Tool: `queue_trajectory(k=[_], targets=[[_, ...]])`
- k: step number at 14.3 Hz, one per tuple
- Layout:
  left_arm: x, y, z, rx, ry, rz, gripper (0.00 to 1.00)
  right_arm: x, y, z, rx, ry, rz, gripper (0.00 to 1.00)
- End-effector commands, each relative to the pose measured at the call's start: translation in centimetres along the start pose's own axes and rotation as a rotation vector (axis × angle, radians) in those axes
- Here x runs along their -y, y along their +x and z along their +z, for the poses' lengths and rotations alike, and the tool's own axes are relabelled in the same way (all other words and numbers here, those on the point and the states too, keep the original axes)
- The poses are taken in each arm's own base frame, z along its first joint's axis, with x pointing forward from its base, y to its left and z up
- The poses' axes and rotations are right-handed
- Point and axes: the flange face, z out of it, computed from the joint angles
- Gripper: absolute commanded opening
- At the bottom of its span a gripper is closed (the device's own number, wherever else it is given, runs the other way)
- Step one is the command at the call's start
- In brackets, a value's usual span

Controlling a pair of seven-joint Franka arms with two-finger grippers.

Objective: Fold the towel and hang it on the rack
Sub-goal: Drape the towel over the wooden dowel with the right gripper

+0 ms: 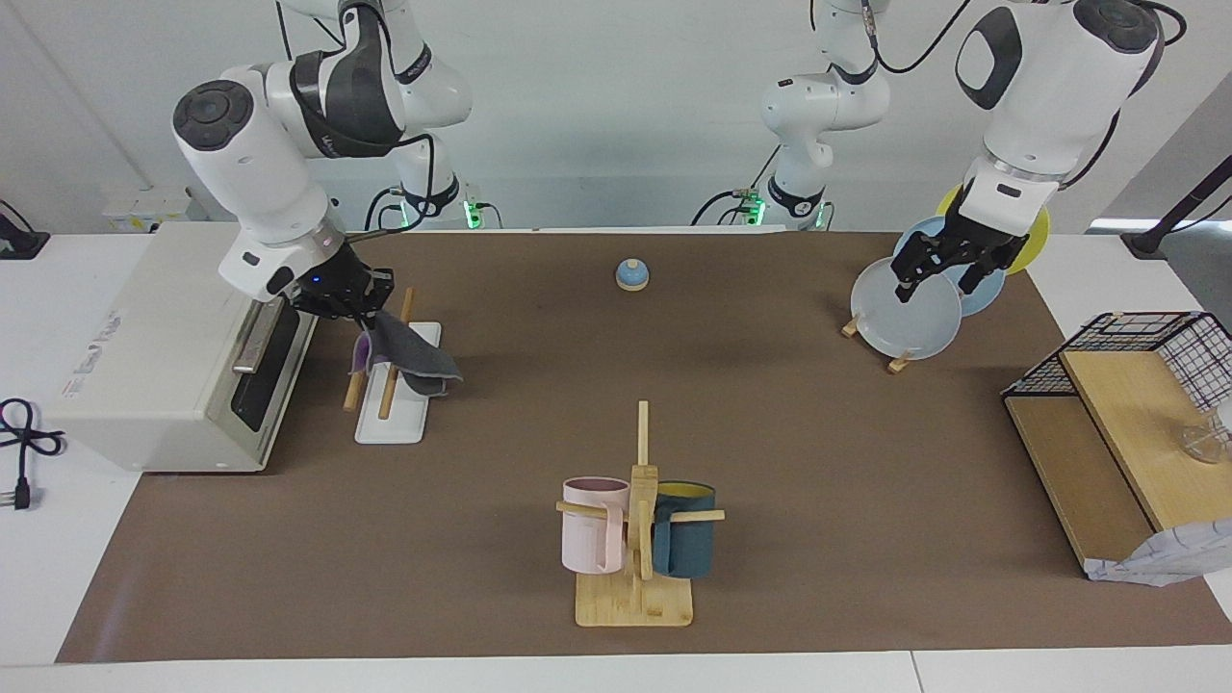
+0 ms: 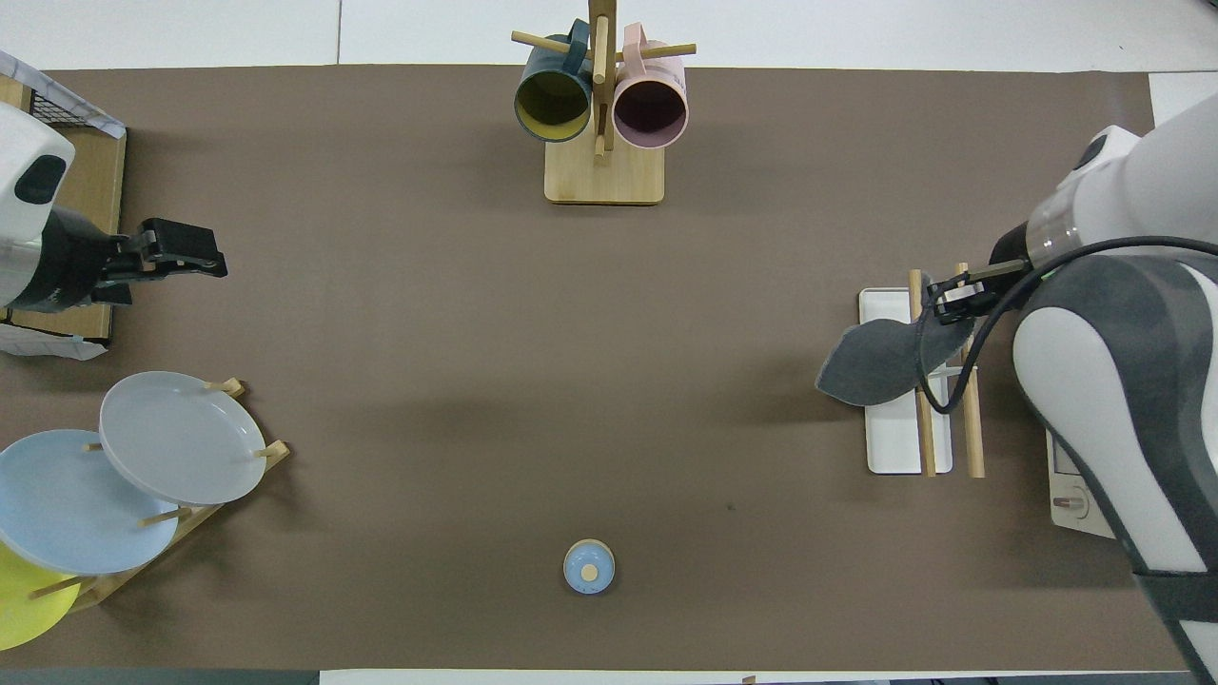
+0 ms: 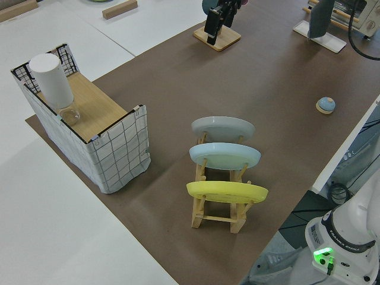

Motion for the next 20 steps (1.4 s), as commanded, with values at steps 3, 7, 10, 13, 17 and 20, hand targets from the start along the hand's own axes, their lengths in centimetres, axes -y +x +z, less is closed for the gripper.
queue_trajectory(k=[3,7,10,13,17,20], targets=[[-0.4,0.1,-0.4,0.092,0.036,0.094,1.00,-1.4,-0.9,-0.1,0.025,-0.120,-0.106,0.00],[-0.1,-0.7,1.2,0.100,0.008,0.069,1.00,-2.5,-1.8,0.8,0.059,-0.171,-0.141,0.00],[-0.3,-0.1,0.5,0.046,-0.024,0.065,1.00,-3.5,-2.6,1.3,0.074,-0.182,-0.144,0.00],[-0.7,-0.5,0.4,0.058,-0.022,0.071,1.00,-4.8,-3.5,2.1,0.076,-0.178,-0.160,0.00],[-0.3,-1.1,-0.2,0.057,-0.019,0.064,1.00,-4.4,-3.5,2.5,0.082,-0.176,-0.173,0.85],[-0.1,-1.0,-0.2,0.056,-0.018,0.073,1.00,-3.8,-3.4,2.2,0.080,-0.176,-0.174,1.00]])
